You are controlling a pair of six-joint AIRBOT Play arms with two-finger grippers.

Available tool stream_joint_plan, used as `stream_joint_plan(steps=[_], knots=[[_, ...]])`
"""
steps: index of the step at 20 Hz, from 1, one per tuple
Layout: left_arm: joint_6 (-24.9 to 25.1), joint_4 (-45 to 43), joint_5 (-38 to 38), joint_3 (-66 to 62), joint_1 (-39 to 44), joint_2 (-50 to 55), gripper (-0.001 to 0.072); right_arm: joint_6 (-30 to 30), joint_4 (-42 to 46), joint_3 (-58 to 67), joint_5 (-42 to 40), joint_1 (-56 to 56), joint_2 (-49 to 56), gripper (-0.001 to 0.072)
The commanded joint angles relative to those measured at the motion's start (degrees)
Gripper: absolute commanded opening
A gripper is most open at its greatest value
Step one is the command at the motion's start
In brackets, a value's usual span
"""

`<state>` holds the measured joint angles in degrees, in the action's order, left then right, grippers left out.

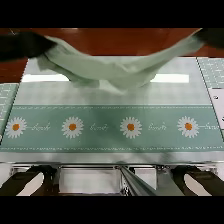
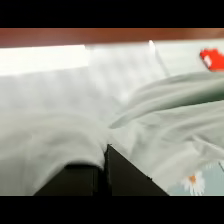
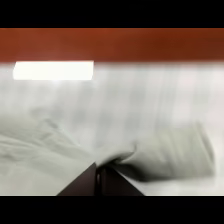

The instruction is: Fold the shirts.

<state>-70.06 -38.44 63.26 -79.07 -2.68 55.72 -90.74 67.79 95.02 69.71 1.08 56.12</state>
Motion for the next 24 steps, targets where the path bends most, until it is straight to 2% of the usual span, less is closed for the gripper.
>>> stream_joint_plan(steps=[1,6,8,11,13,16,18,21,24], knots=[[-1.31,-0.66,4.35,-9.6,-2.73,-6.21,0.0022,0.15,2.36,10.86,2.62,0.15,-8.74,0.0034],[-6.05,-11.37,11.43,-16.2,-2.78,-16.61,0.0022,-0.22,6.97,10.86,7.26,0.13,-21.75,0.0034],[-7.78,-11.65,12.02,-16.41,-2.78,-20.33,0.0022,-0.74,7.37,10.86,9.05,0.13,-24.41,0.0034],[-9.75,-11.63,17.25,-16.24,-2.78,-21.94,0.0022,-1.09,7.3,10.84,13.2,0.09,-25.33,0.0034],[-9.79,-11.52,20.0,-13.29,-2.78,-21.7,0.0022,-1.14,7.1,9.53,13.77,0.09,-25.33,0.0034],[-10.62,-10.97,20.02,-1.4,-2.64,-21.33,0.0022,-1.14,7.1,3.23,13.2,0.09,-25.31,0.0034],[-10.27,-8.72,17.57,9.73,-2.6,-19.89,0.0022,-1.16,7.17,-4.48,11.82,0.09,-24.61,0.0034],[-6.62,-6.78,6.84,24.37,0.28,-14.19,0.0022,-1.16,8.57,-15.8,7.45,0.09,-19.56,0.0033],[-4.04,-6.71,-4.61,26.67,4.59,-2.27,0.0022,-3.21,14.69,-19.37,0.5,0.09,-7.56,0.0032]])
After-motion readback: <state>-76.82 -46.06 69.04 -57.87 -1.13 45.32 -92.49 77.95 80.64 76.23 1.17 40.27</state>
